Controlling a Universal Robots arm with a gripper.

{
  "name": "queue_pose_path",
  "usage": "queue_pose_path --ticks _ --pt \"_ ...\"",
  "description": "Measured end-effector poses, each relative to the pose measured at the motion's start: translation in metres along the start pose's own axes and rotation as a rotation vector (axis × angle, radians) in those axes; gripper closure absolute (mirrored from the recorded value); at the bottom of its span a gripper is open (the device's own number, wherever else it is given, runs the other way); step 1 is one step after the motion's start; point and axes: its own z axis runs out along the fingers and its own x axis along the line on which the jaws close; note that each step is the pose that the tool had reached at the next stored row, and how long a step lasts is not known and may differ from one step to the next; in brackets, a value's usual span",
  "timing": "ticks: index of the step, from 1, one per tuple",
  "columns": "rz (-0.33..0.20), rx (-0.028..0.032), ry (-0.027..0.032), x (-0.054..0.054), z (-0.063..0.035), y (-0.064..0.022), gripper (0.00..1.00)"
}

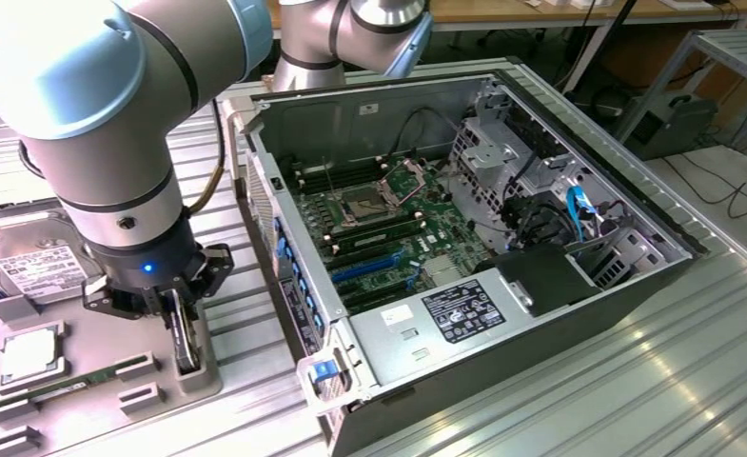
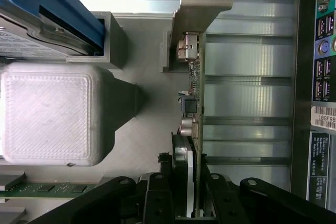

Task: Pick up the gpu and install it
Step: 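Pick up the gpu and move the gpu toward the slot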

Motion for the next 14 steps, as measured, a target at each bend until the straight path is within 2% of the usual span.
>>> queue_pose_path --ticks 14 --pt "0.000 0.0001 0.0001 0.0000 -0.0024 0.0000 0.72"
